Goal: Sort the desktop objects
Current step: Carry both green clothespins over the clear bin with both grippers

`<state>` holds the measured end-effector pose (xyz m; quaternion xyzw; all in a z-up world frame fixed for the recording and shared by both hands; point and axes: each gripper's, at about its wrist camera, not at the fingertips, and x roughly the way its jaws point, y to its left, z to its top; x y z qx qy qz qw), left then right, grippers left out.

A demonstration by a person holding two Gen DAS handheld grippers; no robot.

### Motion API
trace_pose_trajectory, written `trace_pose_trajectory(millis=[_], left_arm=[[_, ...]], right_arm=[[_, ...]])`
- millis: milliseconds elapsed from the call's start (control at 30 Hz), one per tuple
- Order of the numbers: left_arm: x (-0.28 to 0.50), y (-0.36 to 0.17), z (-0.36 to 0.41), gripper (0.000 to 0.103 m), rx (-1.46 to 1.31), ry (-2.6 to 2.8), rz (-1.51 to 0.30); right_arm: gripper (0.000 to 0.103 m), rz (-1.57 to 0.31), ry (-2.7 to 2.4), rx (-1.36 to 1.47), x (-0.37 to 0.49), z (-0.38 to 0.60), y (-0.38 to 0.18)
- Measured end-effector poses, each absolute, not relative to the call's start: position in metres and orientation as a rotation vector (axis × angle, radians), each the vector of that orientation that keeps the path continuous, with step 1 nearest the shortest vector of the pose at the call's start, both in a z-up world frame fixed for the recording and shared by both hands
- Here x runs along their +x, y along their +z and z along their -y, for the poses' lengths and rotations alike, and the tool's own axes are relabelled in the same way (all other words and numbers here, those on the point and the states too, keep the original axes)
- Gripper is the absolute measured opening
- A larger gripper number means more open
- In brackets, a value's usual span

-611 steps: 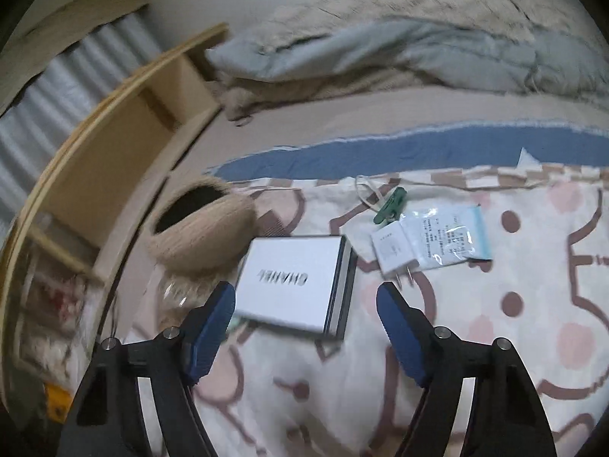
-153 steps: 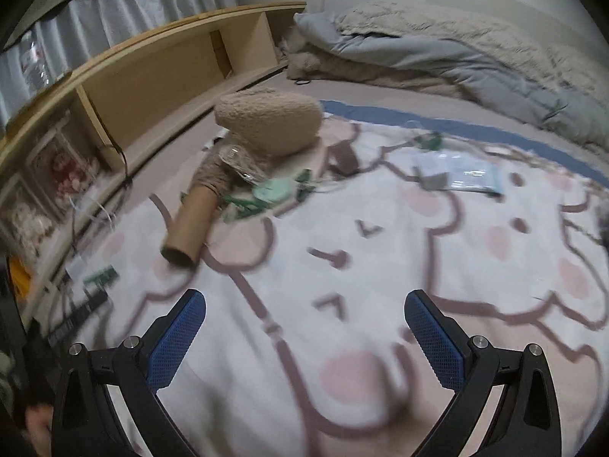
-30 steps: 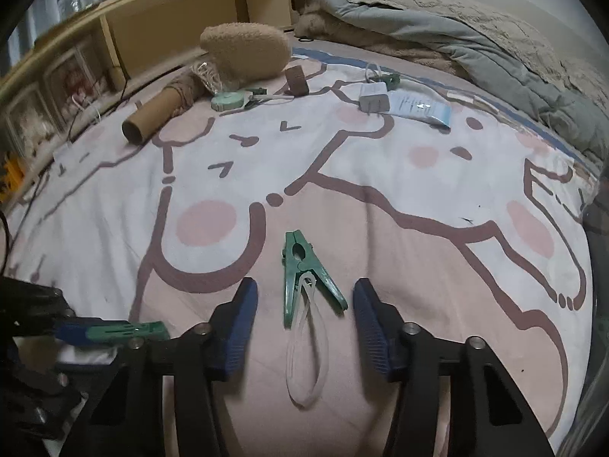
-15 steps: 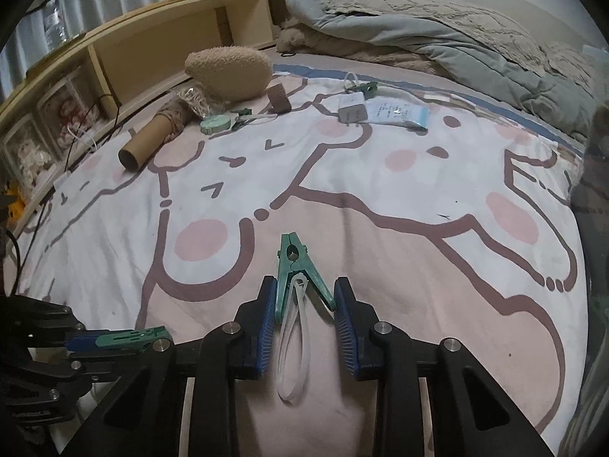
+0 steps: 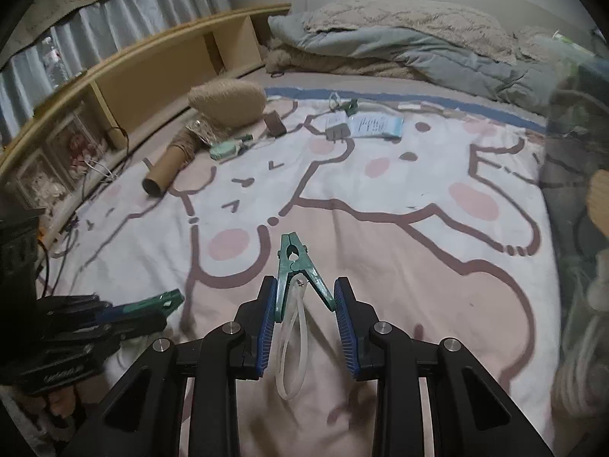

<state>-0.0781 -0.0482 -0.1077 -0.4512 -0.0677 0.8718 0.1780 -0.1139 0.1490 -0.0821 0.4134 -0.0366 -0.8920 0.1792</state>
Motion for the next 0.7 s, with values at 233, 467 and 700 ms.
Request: trace_pose_trajectory(millis=[233, 467, 700], left_arm=[[-0.059, -0.086, 0.044, 0.014, -1.218, 2.489, 0.182], [-0.039, -0.052, 0.019, 0.014, -1.143, 2.483, 0.159], [-0.024, -0.007, -0.021, 0.014, -1.009, 2.446, 0.121]], right_arm=[[0.031, 0.117, -2.553, 1.078, -0.076, -0.165, -0.046], [0.031, 0.142, -2.583, 1.070, -0.038, -0.197, -0.024], [0.031, 0.164, -2.657, 0.967, 0.000, -0.241, 0.020]])
